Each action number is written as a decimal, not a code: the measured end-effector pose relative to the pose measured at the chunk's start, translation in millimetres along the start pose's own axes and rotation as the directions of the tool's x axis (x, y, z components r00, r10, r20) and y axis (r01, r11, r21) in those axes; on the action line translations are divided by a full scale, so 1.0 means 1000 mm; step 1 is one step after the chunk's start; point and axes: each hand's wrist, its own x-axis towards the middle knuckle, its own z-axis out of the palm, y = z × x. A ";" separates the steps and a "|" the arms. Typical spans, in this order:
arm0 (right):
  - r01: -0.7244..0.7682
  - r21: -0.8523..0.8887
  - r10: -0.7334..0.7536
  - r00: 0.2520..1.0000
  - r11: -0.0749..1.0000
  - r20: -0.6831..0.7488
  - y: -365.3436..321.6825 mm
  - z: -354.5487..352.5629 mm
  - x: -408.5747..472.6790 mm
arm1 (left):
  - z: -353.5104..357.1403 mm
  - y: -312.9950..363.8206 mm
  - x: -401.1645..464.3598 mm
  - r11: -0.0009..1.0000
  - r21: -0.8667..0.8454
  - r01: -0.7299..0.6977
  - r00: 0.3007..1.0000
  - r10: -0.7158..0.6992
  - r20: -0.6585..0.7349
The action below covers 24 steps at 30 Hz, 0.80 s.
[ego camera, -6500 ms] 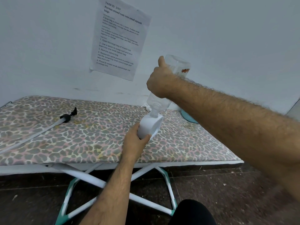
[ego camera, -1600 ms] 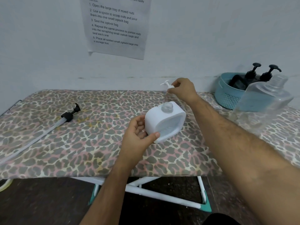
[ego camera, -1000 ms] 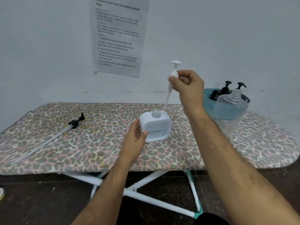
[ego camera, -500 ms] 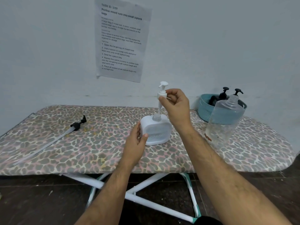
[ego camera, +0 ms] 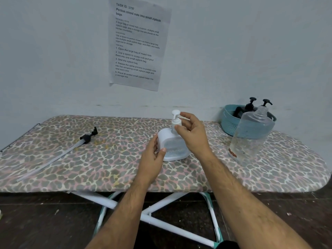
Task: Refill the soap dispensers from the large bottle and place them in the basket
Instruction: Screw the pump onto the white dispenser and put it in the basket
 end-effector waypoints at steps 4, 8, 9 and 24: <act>-0.004 -0.016 0.004 1.000 1.000 0.002 0.006 0.000 -0.004 | 0.000 0.002 0.000 1.000 0.001 -0.004 1.000 0.004 0.000; -0.002 -0.052 0.001 1.000 0.999 -0.018 0.009 -0.001 -0.006 | 0.000 0.002 0.000 1.000 0.007 -0.009 1.000 0.009 -0.003; -0.008 -0.054 0.007 1.000 0.999 -0.022 0.010 -0.001 -0.006 | 0.000 0.002 0.000 1.000 0.010 -0.009 1.000 0.009 -0.006; -0.134 0.026 0.127 0.974 0.991 0.185 -0.001 -0.017 0.007 | -0.001 0.001 0.000 1.000 -0.011 0.003 1.000 -0.004 -0.007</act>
